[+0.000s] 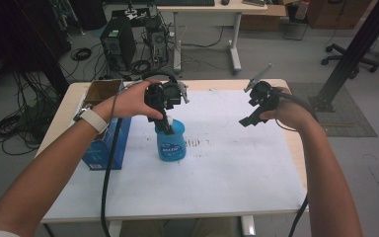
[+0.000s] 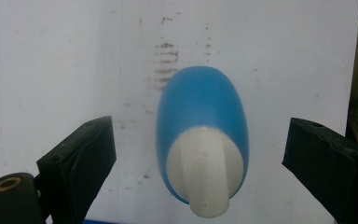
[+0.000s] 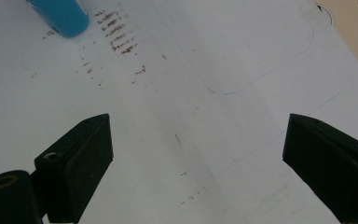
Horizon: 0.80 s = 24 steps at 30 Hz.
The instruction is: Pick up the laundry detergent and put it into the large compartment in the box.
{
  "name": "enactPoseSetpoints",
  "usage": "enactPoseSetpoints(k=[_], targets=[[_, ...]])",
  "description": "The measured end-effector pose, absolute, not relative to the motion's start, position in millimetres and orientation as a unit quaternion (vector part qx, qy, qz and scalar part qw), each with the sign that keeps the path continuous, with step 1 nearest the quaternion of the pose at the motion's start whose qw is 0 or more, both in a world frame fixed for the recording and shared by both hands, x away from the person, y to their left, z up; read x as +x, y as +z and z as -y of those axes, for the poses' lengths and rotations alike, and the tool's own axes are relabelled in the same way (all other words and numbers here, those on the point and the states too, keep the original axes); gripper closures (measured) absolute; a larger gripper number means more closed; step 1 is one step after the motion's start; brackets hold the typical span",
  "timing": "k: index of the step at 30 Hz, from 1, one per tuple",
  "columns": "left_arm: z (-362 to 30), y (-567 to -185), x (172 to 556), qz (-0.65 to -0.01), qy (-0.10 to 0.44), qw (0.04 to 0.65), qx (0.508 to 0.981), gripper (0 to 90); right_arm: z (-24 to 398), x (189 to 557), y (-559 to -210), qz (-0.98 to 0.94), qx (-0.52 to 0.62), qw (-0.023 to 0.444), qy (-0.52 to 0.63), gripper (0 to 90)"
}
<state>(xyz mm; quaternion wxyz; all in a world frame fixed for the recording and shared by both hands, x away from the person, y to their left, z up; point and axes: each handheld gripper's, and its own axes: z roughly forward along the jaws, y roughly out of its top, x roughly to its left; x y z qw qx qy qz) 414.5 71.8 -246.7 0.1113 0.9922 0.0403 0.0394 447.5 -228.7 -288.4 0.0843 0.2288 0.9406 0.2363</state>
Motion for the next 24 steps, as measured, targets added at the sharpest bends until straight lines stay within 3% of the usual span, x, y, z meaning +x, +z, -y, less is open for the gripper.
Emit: enactPoseSetpoints(k=[24], targets=[[-66.7, -267.2, 415.9, -0.04, 0.037, 0.1, 0.993, 9.4, 225.6, 447.7, -289.0, -0.942, 0.225, 0.083, 0.236, 8.5]])
